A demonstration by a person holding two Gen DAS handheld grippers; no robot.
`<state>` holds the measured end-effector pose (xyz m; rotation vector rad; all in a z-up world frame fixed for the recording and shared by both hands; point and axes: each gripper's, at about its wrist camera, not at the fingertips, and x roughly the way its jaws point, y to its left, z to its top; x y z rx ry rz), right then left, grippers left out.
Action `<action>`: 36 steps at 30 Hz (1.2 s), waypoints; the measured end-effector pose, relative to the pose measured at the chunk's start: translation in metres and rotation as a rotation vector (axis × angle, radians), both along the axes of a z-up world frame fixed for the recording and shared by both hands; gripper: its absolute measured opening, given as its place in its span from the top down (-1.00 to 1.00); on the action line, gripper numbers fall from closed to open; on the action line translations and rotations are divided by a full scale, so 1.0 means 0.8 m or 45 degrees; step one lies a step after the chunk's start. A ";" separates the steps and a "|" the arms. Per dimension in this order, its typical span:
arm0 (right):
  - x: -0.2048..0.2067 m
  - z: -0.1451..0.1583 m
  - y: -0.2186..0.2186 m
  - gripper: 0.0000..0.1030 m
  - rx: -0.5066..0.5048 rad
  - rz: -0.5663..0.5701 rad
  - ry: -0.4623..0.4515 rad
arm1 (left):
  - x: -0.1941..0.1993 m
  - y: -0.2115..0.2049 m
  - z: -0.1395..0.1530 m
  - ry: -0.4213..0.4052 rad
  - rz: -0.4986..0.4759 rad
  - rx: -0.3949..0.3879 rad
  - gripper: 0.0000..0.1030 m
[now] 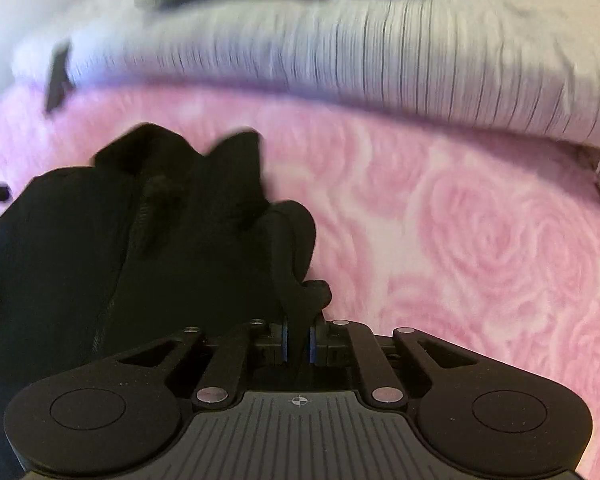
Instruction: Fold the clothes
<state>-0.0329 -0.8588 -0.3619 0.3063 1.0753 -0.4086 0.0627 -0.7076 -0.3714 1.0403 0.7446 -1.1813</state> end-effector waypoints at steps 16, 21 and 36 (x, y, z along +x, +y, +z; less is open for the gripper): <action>-0.246 0.038 -0.008 -0.45 -0.063 -0.547 0.049 | -0.136 -0.079 0.001 0.199 -0.377 -0.132 0.51; -0.321 0.044 0.015 -0.45 -0.297 -0.565 0.262 | -0.149 -0.103 -0.031 0.092 -0.356 -0.059 0.31; -0.389 0.030 -0.044 -0.46 -0.195 -1.028 0.181 | -0.226 -0.080 0.018 0.087 -0.415 -0.067 0.38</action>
